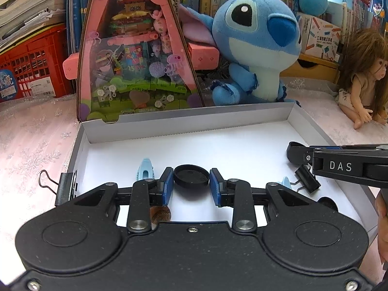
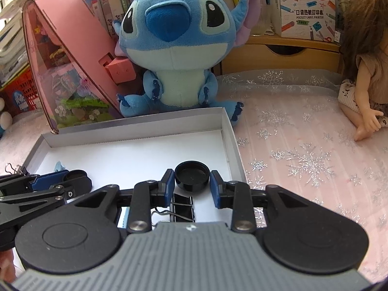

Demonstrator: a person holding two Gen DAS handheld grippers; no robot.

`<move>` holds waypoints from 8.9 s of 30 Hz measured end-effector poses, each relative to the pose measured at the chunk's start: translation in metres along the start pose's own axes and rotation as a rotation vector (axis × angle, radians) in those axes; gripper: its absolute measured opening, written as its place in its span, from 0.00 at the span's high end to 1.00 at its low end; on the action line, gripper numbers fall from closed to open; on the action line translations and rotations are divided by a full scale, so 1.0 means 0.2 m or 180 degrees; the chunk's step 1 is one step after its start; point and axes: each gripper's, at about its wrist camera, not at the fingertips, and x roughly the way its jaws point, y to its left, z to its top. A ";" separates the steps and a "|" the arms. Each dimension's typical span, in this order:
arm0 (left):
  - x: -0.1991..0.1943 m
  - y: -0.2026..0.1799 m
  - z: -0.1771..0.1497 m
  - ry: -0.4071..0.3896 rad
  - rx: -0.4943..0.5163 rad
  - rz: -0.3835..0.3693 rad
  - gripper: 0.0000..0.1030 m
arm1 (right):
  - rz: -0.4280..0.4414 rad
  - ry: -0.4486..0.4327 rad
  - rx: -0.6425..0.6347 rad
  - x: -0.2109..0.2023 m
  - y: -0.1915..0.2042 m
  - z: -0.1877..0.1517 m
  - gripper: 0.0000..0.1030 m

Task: Organize rigid objects
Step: 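Open both tools to drop the black lids into the tray, then move the left tool to the red crayon while the right tool approaches the last black lid, then grasp the red crayon with the left tool while the right tool grasps the black lid, then carry the red crayon and black lid with both tools over the tray, then lower the red crayon and black lid with both tools into the tray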

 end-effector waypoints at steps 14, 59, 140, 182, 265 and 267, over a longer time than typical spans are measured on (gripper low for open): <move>-0.44 -0.02 -0.10 -0.0563 0.0115 -0.0354 0.39 | 0.0266 -0.0562 -0.0270 -0.42 0.00 -0.11 0.33; -1.10 0.01 -1.11 -0.0301 0.0824 -0.1149 0.60 | 0.0977 -0.0422 -0.1212 -0.93 0.21 -0.99 0.19; -0.97 0.02 -0.79 -0.0501 0.0184 -0.0434 0.60 | 0.0326 -0.0658 -0.0727 -0.89 0.20 -0.85 0.64; -0.78 0.02 -0.44 -0.0684 0.0026 -0.0249 0.60 | 0.0124 -0.0799 -0.0630 -0.76 0.21 -0.56 0.64; -0.03 0.24 0.11 -0.0120 -0.0381 -0.0112 0.60 | 0.0232 -0.0244 0.0052 -0.20 0.07 0.04 0.64; -0.01 0.24 0.11 -0.0104 -0.0405 -0.0090 0.60 | 0.0234 -0.0220 0.0039 -0.17 0.08 0.04 0.64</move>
